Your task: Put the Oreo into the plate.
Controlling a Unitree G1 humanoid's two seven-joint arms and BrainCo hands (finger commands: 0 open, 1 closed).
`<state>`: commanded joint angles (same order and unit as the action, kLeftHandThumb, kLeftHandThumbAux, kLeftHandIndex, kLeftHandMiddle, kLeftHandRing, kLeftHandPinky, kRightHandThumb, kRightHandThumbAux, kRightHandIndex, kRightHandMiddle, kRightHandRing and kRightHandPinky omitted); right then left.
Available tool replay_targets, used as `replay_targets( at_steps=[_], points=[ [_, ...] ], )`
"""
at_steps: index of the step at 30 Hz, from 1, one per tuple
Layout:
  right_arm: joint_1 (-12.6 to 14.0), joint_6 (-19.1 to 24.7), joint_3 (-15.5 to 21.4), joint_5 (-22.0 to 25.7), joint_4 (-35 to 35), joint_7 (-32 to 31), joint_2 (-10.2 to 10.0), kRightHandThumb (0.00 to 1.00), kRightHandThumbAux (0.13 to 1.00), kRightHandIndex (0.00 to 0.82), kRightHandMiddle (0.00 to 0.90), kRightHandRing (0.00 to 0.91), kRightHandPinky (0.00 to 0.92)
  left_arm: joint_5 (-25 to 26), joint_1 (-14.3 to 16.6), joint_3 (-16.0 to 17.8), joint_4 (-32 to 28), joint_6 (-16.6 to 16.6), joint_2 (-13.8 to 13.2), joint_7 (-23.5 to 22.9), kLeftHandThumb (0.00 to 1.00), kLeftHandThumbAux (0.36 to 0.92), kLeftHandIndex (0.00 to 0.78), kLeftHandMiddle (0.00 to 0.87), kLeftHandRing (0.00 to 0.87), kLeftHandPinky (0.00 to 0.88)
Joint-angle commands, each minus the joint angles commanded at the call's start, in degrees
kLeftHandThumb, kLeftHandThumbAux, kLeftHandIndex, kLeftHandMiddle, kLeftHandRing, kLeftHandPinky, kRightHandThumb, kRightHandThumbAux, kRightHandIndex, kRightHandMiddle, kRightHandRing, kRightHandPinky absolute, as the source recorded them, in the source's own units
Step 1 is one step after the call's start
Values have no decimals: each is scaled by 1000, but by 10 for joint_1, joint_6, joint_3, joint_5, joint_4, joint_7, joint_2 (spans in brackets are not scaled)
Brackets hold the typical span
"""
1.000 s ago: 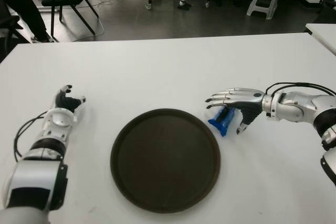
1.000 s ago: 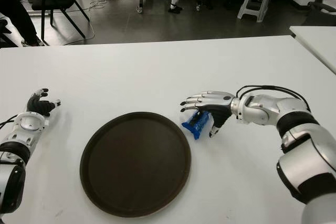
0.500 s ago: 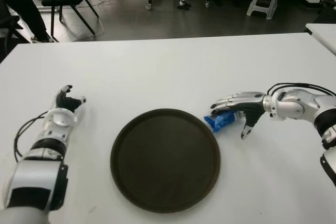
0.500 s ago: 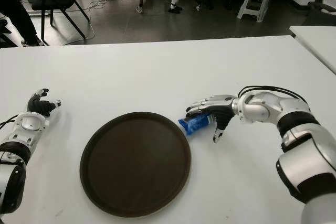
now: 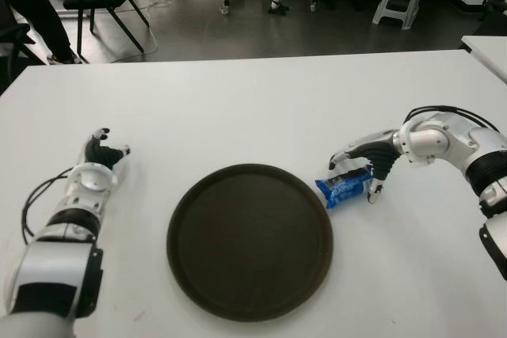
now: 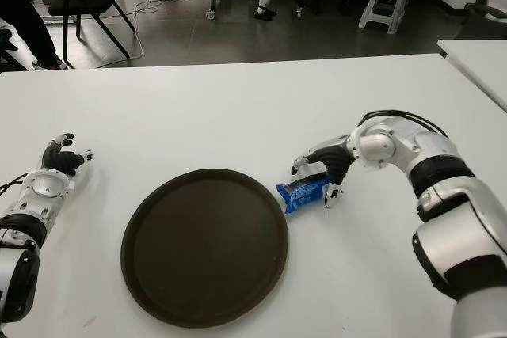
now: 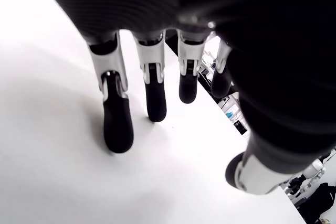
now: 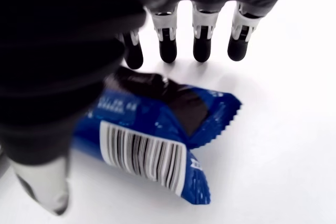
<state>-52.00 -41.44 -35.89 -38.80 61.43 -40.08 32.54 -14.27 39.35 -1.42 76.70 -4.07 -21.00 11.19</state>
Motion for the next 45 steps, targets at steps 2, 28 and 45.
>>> replay_targets(
  at_steps=[2, 28, 45],
  points=[
    [3, 9, 5, 9, -5, -13, 0, 0, 711, 0, 8, 25, 33, -1, 0, -1, 0, 1, 0, 0, 263, 736, 45, 129, 153, 155],
    [22, 32, 29, 60, -55, -92, 11, 0, 734, 0, 4, 0, 0, 8, -2, 8, 0, -10, -1, -8, 237, 729, 60, 145, 179, 206],
    [34, 81, 23, 40, -88, -79, 19, 0, 754, 0, 0, 0, 0, 4, 1, 4, 0, -5, 3, 2, 254, 731, 59, 146, 180, 200]
  ],
)
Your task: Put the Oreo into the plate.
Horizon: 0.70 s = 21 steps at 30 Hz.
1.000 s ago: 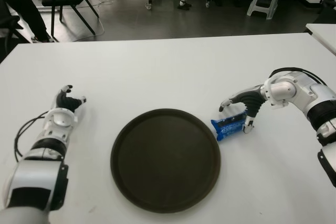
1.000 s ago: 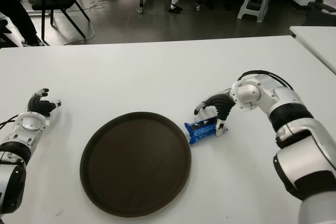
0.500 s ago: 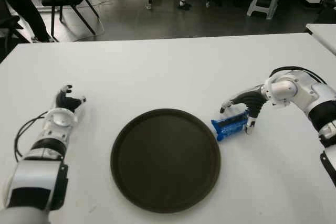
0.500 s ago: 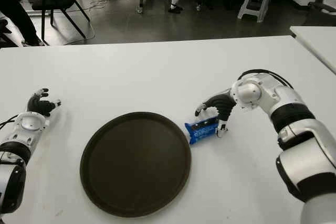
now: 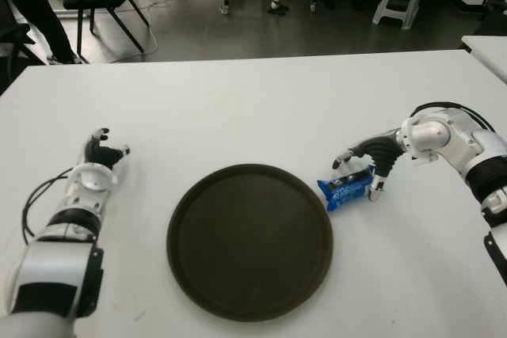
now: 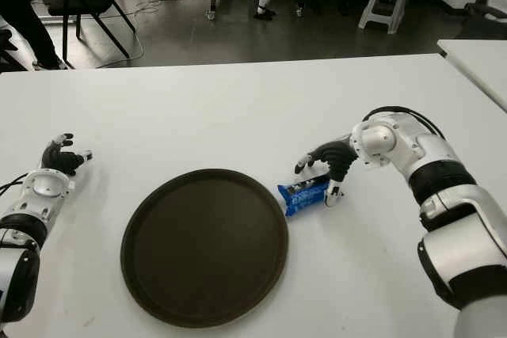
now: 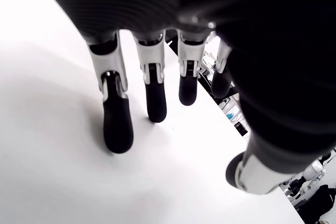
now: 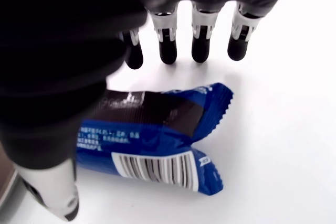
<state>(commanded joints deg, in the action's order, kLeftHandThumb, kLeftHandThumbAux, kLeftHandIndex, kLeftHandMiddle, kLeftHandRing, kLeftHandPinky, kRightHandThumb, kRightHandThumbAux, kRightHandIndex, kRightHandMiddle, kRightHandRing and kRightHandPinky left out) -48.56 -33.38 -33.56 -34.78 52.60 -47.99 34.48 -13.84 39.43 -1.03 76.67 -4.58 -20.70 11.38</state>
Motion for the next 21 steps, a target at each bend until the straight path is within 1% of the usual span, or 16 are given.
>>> replay_targets(
  at_steps=[5, 10, 13, 16, 21],
  points=[
    [9, -17, -2, -14, -19, 35, 10, 0, 786, 0, 0, 0, 0, 1, 0, 1, 1, 0, 0, -4, 230, 736, 55, 140, 171, 186],
    [17, -14, 3, -17, -31, 57, 15, 0, 808, 0, 0, 0, 0, 0, 0, 0, 1, 0, 0, -4, 211, 737, 53, 137, 172, 196],
    [19, -15, 5, -19, -35, 66, 18, 0, 822, 0, 0, 0, 0, -3, 0, -3, 0, -2, 0, 0, 206, 732, 53, 133, 166, 179],
    [19, -18, 4, -21, -32, 76, 18, 0, 831, 0, 0, 0, 0, -5, 0, -5, 0, -3, 0, 3, 203, 730, 55, 130, 158, 166],
    [14, -28, 2, -29, -12, 104, 14, 0, 843, 0, 0, 0, 0, -4, 0, -5, 0, -2, 1, 3, 225, 737, 60, 139, 175, 204]
  ],
)
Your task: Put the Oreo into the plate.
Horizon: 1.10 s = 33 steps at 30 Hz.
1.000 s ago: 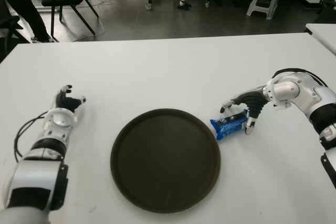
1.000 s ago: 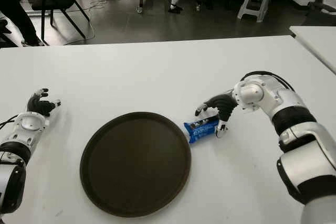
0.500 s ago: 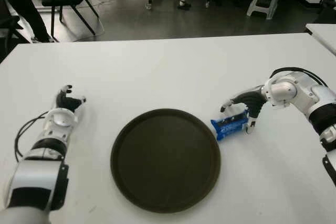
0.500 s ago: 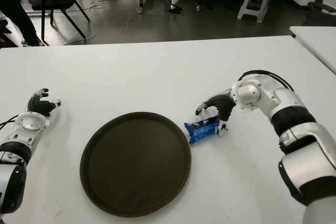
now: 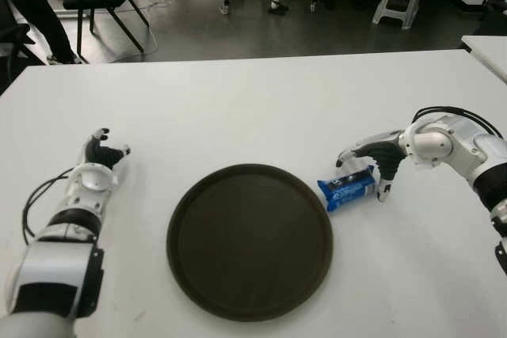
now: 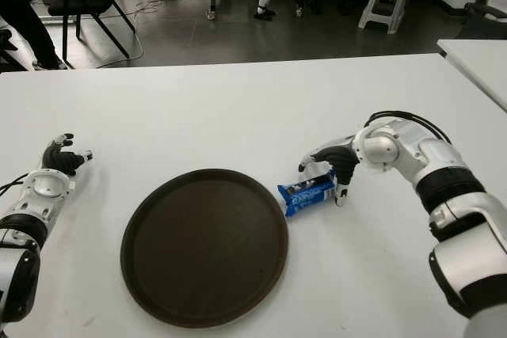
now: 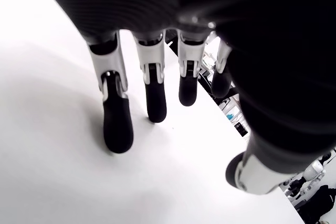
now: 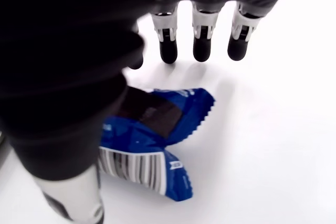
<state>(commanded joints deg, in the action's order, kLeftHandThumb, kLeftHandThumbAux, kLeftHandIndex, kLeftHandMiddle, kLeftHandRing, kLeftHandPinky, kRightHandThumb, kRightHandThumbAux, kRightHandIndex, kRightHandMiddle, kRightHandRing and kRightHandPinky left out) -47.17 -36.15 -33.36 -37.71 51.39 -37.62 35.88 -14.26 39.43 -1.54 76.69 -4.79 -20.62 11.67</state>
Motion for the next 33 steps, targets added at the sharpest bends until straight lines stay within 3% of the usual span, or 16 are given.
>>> replay_targets(
  at_steps=[20, 33],
  points=[
    [15, 19, 29, 7, -9, 78, -10, 0, 858, 0, 0, 0, 0, -8, 3, -8, 0, 5, 3, 9, 254, 741, 42, 122, 157, 174],
    [33, 90, 29, -11, -39, 123, -18, 0, 879, 0, 0, 0, 0, -9, 4, -6, 0, 8, 6, 11, 258, 741, 44, 124, 157, 179]
  ],
)
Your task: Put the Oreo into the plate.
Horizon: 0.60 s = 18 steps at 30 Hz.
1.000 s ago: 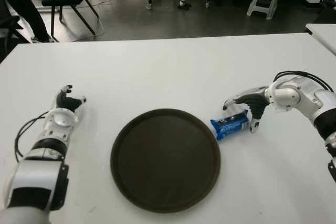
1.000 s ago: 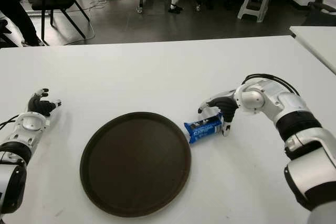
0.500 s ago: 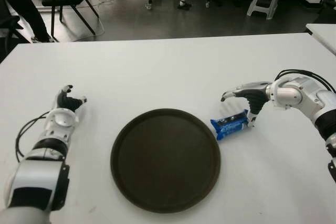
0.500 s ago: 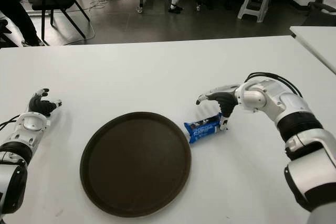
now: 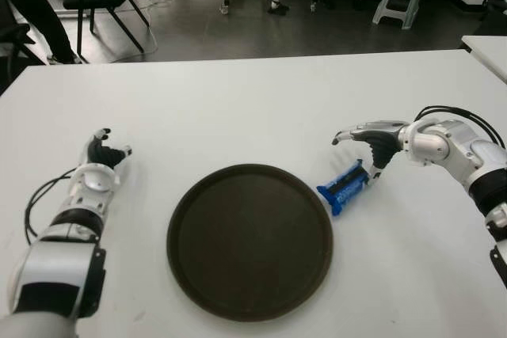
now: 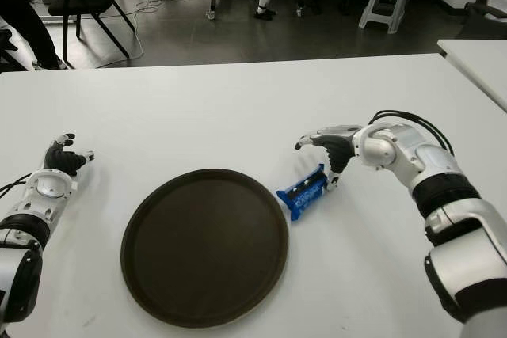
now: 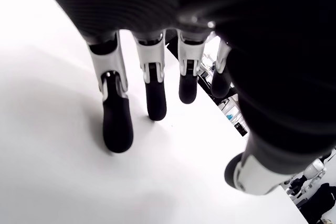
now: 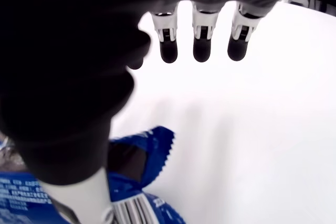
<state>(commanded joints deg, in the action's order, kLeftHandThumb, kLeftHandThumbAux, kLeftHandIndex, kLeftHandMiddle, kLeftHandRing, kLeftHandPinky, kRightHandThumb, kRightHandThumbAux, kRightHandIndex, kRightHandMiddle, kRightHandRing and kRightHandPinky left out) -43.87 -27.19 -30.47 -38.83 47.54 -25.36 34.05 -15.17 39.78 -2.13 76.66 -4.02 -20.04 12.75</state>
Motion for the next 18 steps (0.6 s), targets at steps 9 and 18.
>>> replay_targets(
  at_steps=[9, 18],
  points=[
    [11, 44, 0, -7, -20, 20, -8, 0, 873, 0, 0, 0, 0, 3, 0, 3, 0, -2, 0, 0, 286, 738, 52, 135, 160, 178],
    [19, 62, 2, -1, -33, 22, -13, 0, 865, 0, 0, 0, 0, 6, 1, 7, 0, 1, 0, -4, 266, 740, 55, 138, 164, 176]
  ],
)
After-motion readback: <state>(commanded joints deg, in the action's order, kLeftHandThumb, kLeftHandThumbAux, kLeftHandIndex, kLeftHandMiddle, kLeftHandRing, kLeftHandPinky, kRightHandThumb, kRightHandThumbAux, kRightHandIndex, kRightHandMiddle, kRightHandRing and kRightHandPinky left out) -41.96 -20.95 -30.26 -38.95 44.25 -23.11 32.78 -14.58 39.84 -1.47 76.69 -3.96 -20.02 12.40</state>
